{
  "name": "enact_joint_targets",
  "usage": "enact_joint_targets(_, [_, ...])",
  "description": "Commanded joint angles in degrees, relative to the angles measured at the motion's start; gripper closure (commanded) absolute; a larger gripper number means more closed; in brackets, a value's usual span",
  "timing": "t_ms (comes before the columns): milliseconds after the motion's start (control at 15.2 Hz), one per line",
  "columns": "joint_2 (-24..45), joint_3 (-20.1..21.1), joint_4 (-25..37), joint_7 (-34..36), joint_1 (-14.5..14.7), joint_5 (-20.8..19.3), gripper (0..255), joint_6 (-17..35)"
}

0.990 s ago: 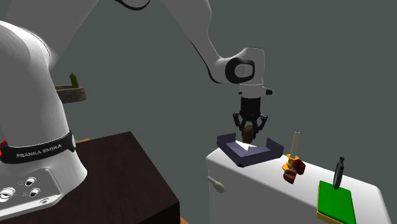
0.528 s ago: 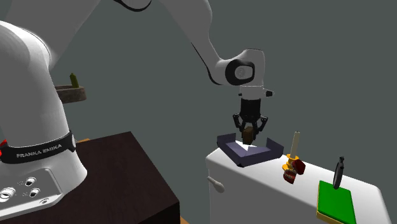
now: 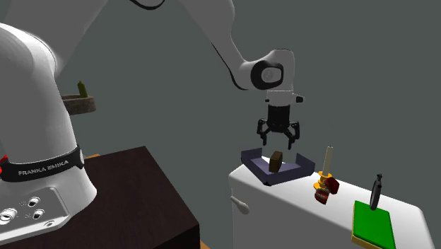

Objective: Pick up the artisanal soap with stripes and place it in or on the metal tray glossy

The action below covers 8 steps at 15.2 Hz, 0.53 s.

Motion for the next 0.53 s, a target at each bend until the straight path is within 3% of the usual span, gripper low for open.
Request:
enact_joint_targets(0, [-2.8, -0.42, -0.82, 0.16, 0.33, -0.45, 0, -1.99])
enact_joint_targets(462, [-3.89, -0.58, -0.88, 0.29, 0.49, -0.67, 0, -3.0])
